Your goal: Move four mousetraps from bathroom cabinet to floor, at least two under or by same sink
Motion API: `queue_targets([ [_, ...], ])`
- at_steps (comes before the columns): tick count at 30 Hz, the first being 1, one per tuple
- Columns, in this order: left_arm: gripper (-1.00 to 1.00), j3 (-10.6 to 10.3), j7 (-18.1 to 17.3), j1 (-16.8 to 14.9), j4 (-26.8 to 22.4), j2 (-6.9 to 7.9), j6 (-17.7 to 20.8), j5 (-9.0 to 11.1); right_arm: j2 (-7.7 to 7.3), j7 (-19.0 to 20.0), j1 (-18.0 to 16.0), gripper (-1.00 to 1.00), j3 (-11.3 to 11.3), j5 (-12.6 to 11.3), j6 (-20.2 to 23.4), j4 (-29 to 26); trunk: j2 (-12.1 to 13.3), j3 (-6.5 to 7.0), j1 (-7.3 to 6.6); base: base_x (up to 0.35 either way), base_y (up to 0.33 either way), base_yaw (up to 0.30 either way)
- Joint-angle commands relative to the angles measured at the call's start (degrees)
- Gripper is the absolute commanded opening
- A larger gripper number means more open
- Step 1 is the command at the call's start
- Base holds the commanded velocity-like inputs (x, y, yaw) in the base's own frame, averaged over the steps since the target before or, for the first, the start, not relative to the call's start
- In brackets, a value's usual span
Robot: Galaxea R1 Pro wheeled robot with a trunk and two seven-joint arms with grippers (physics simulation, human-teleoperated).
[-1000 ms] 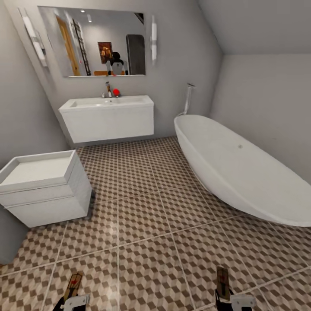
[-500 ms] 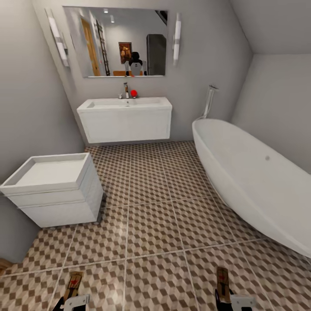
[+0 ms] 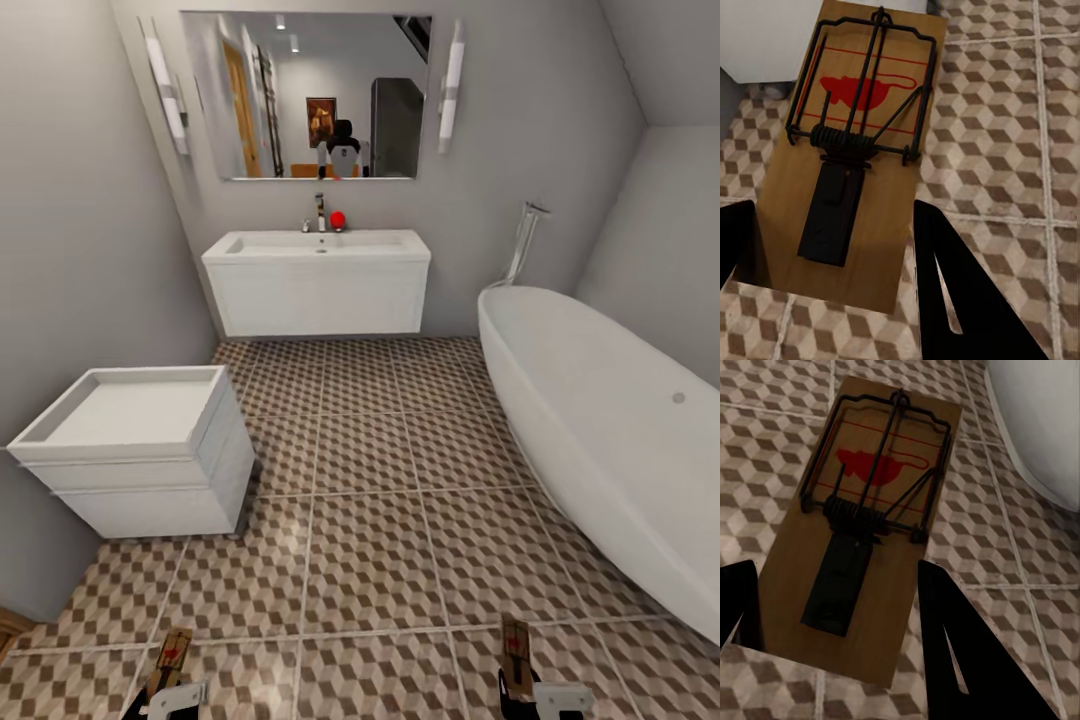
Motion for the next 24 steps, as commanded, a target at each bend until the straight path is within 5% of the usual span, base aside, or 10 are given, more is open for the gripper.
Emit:
queue_targets([
  [1, -1.00, -0.5, 0.5, -0.1, 0.2, -0.03, -0.2, -0.1, -0.03, -0.3, 0.0, -1.00, 0.2, 0.2, -0.1, 0.0, 0.0, -0.04, 0.03, 0.333, -0.072, 0.004],
  [24, -1.00, -0.4, 0.6, -0.1, 0.2, -0.03, -0.2, -0.1, -0.01, -0.2, 0.0, -1.00, 0.3, 0.3, -0.1, 0.0, 0.0, -0.04, 0.03, 0.331, -0.097, 0.000],
])
